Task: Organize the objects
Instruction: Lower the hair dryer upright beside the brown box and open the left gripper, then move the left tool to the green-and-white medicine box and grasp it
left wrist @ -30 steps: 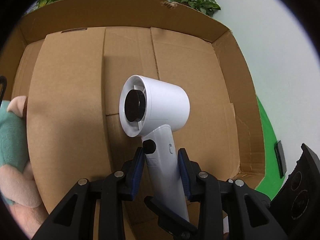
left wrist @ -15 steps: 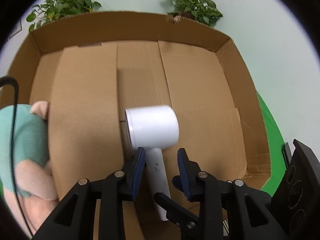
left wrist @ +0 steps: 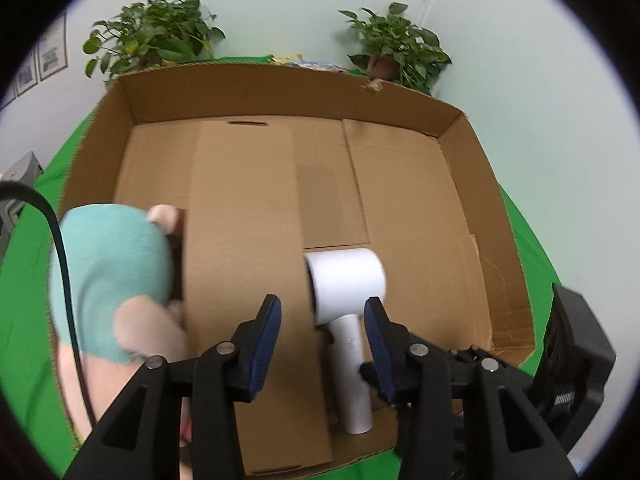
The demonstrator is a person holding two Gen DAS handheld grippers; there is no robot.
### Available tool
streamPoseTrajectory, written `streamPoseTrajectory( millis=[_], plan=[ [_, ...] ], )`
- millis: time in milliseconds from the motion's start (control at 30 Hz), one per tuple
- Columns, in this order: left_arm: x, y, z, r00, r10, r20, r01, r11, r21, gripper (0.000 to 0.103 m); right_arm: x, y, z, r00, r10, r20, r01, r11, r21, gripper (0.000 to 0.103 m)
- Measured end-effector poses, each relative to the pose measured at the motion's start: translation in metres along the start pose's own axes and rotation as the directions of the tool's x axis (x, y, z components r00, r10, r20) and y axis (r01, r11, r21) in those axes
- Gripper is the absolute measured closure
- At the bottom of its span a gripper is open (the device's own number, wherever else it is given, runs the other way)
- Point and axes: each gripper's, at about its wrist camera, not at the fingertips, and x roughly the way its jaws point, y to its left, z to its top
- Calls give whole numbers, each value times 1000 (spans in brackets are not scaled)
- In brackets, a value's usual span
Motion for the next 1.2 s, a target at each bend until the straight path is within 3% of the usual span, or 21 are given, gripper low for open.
streamPoseTrajectory(
  millis=[200, 233, 367, 567, 600, 667, 700, 733, 767, 800, 867, 933, 1100, 1200],
  plan=[
    [-8, 18, -12, 1000, 23, 1, -23, 1000, -20, 61, 21, 10, 20, 999, 24, -28, -24, 1000, -13, 57],
    [-8, 19, -13, 1000, 24, -1, -24, 999, -25, 61, 27, 15, 22, 999, 24, -43, -24, 1000, -12, 64],
    [-14, 30, -20, 1000, 20, 5, -20, 999, -34, 61, 40, 22, 12, 997, 7, -82, -11, 999, -43, 75],
    [-25, 30, -27, 997, 51, 52, -50, 999, -14, 61, 39, 29, 10, 998, -18, -66, 13, 998, -69, 75],
    [-29, 28, -28, 996, 57, 71, -57, 998, -7, 61, 34, 32, 10, 998, -33, -51, 29, 996, -79, 69],
    [-39, 22, -32, 988, 89, 123, -92, 996, 12, 60, 20, 37, 9, 995, -103, -15, 101, 990, -101, 37],
    [-45, 20, -34, 983, 109, 150, -113, 993, 18, 53, 9, 41, 8, 990, -138, 23, 140, 984, -110, 10],
    [-52, 16, -37, 973, 135, 188, -142, 990, 22, 41, -2, 44, 7, 986, -155, 60, 161, 980, -114, 1],
    [-62, 13, -41, 957, 160, 240, -170, 985, 20, 34, -17, 48, 3, 978, -176, 112, 189, 974, -124, 1],
    [-72, 10, -46, 940, 180, 289, -191, 981, 13, 20, -26, 52, 3, 973, -189, 135, 207, 969, -134, 1],
    [-89, 5, -56, 904, 211, 372, -224, 975, -8, 17, -51, 55, -6, 964, -208, 165, 233, 961, -152, 1],
    [-98, 1, -63, 890, 229, 395, -246, 969, -8, 17, -77, 50, -21, 961, -214, 175, 241, 958, -155, 0],
    [-110, -6, -83, 893, 232, 386, -254, 967, 6, 17, -145, 46, -63, 957, -208, 203, 246, 952, -183, 0],
    [-108, -3, -91, 926, 175, 334, -183, 983, -8, 17, -168, 39, -86, 958, -209, 194, 241, 958, -155, 0]
  ],
)
